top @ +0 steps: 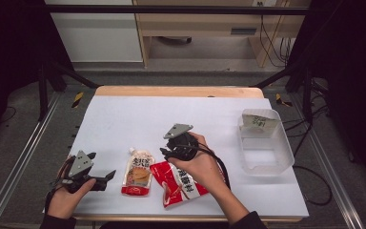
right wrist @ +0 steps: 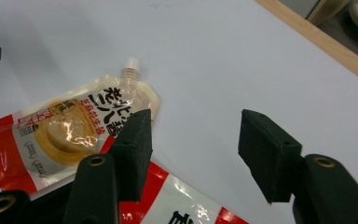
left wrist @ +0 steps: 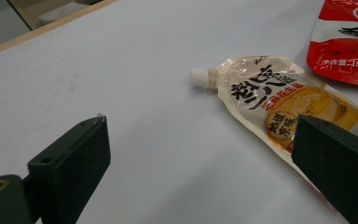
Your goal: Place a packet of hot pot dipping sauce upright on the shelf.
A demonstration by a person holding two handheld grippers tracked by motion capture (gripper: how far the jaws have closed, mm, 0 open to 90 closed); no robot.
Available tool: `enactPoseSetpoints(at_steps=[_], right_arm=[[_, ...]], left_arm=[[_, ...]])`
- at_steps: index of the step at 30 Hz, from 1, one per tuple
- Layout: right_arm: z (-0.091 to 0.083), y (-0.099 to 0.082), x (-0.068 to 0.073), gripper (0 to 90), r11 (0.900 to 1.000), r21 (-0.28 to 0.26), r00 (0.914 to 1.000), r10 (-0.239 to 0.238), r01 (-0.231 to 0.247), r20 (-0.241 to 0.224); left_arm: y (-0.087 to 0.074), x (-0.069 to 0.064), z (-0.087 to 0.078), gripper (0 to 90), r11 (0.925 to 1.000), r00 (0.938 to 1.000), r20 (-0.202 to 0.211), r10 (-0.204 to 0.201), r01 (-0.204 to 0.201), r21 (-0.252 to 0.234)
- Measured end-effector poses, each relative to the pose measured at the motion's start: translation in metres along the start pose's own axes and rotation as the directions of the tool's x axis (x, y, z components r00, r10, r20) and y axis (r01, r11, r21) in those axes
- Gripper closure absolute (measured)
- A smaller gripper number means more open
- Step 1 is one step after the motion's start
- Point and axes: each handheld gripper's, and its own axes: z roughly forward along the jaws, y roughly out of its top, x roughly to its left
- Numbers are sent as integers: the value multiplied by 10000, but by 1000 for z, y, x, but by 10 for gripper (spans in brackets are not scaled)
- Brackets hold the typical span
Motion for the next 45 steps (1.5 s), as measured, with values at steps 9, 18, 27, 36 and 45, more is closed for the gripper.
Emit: enactPoseSetpoints(at_steps=[9, 18, 27, 36, 45], right_arm=[[27, 0, 8, 549, 9991, 356, 9988, 262, -247, -423], [63, 2, 20, 613, 9972, 662, 9960, 410, -357, -797], [93, -2, 24, 614, 9925, 1030, 9924, 764, -663, -968], [107, -6, 25, 607, 9878, 1372, 9901, 894, -743, -1078], [113, -9, 26, 604, 9850, 1504, 9865, 1043, -848, -1265]], left_arm=[[2, -10, 3, 45, 9993, 9994, 139, 330, -332, 178], [2, -22, 7, 46, 9973, 9976, 362, 595, -610, 417], [4, -23, 8, 47, 9970, 9975, 329, 620, -634, 443], [4, -23, 9, 47, 9973, 9979, 315, 569, -583, 450], [4, -23, 9, 47, 9970, 9978, 329, 576, -591, 491]])
